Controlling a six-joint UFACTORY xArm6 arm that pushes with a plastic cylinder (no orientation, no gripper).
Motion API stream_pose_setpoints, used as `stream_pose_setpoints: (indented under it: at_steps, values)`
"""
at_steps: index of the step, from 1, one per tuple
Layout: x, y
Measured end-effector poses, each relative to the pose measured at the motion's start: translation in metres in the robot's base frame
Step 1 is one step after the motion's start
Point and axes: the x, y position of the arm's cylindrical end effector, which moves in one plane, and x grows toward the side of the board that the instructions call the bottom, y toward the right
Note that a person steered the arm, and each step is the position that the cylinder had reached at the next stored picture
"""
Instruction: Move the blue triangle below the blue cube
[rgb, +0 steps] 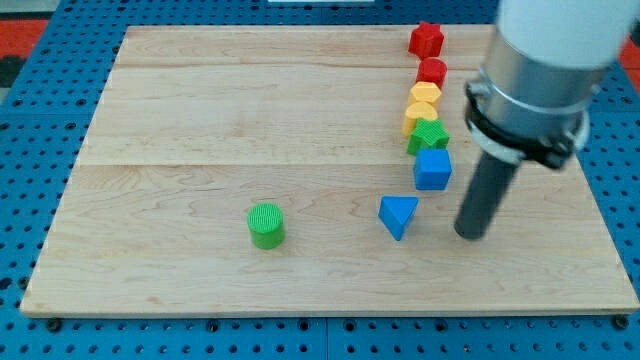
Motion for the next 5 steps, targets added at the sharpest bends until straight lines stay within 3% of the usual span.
stream_pose_setpoints:
  at_steps: [1, 2, 5]
  values:
    - [0.014, -0.107]
    - [-0.005, -0.124]
    - [-0.036, -0.082]
